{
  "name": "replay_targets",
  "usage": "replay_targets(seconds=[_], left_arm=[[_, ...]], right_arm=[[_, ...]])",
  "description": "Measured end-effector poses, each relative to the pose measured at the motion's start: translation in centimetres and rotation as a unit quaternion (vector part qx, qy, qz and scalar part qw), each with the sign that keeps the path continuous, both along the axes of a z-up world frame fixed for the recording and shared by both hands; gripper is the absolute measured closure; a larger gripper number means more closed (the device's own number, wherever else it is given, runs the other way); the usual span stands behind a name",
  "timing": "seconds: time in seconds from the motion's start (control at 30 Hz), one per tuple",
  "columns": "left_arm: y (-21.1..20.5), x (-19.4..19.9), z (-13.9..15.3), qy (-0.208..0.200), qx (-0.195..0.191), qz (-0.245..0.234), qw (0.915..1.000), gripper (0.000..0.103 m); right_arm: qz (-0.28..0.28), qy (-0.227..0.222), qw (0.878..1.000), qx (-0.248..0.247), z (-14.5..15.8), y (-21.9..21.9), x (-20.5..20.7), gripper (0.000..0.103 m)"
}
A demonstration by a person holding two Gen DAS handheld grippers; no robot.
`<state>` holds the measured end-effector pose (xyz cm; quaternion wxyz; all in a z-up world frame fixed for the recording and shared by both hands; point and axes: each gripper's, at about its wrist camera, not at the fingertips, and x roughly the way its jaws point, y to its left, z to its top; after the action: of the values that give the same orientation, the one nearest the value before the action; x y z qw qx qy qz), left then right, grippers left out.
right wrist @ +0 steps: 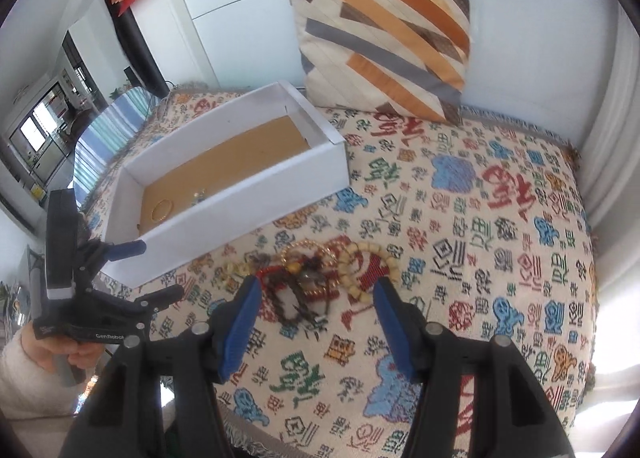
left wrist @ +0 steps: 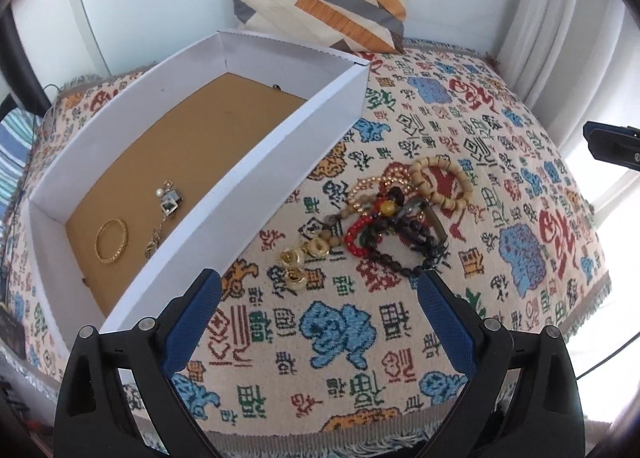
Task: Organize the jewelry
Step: 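Withdraw both tools from the box back toward the jewelry pile, then lower the left tool to the black bead bracelet while the right tool reaches the wooden bead bracelet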
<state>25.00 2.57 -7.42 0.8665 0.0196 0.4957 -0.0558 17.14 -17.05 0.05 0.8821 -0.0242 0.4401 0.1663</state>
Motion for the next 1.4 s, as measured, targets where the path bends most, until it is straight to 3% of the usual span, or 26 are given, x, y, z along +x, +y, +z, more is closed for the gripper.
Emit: replay_targets(seconds=[0.2, 0.37, 0.53, 0.8, 1.03, 1.2, 1.4], left_arm=[[-0.6, -0.7, -2.1, 0.015, 0.022, 0.009, 0.9996, 0.004], [-2.2, -0.2, -4.6, 0.061, 0.012, 0.027, 0.9977, 0.005], [-3.5, 1.0, -5.3, 0.078, 0.007, 0.056, 0.9954, 0.005], [-3.0, 3.7, -7.9, 0.141, -0.044, 0.147, 0.9781, 0.005], [-2.2, 5.3, -10.4, 0.171, -0.056, 0.229, 0.9566, 0.005], [-3.1, 6.0, -10.9, 0.167, -0.059, 0.252, 0.9514, 0.005], [-5.2, 7.0, -12.3, 0.168, -0.024, 0.249, 0.9535, 0.005]], right_arm=[[-0.016, 0.007, 1.0, 0.012, -1.5, -1.9, -1.0, 0.044], [-0.033, 0.026, 0.999, 0.017, -3.2, -3.3, -0.2, 0.044], [-0.046, 0.045, 0.998, 0.023, -4.6, -4.6, 0.9, 0.044], [-0.043, 0.068, 0.996, 0.025, -6.2, -5.0, 4.1, 0.044], [-0.056, 0.12, 0.991, 0.026, -9.5, -5.6, 8.7, 0.044], [-0.07, 0.133, 0.989, 0.0, -12.0, -5.6, 11.1, 0.044], [-0.06, 0.116, 0.989, -0.063, -14.6, -3.6, 12.7, 0.044]])
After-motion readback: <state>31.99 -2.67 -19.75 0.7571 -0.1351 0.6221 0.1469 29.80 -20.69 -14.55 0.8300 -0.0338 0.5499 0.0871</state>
